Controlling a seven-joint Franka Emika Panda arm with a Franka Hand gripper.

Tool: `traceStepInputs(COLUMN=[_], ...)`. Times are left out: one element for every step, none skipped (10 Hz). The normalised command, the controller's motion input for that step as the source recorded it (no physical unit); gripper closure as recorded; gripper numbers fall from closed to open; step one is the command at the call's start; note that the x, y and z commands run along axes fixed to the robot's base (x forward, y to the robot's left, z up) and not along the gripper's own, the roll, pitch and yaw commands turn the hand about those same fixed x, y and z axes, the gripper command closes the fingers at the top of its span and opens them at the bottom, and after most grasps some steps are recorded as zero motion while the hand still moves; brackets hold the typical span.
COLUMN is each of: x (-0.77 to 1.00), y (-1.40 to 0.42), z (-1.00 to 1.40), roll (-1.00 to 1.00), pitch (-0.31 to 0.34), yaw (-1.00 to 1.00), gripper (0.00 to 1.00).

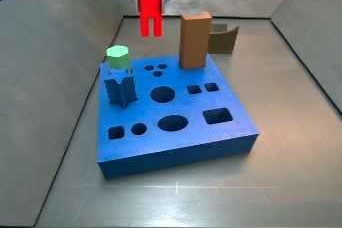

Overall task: Pick up the square-circle object. Move up. Place the square-circle object on the fixture. Regrasp the square-circle object. Rotate the square-circle object. Move to above the board. Insert the square-circle object.
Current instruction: Rotate the square-circle object.

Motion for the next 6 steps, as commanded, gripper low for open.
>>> traceStepInputs(x=[0.03, 0.03, 0.03, 0.03, 0.04, 0.02], y=[0.02, 0.01, 0.01, 0.01, 0.0, 0.0], z=[-0.73, -0.62, -0.55, -0.4, -0.27, -0.2], roll=[0.11, 0.12, 0.12, 0.13, 0.15, 0.16], pitch=[-0.032, -0.032, -0.029, -0.025, -0.02, -0.004], yaw=[0.0, 0.0, 0.01, 0.01, 0.01, 0.01], gripper=[1.0, 1.0, 1.0, 1.0, 1.0, 1.0])
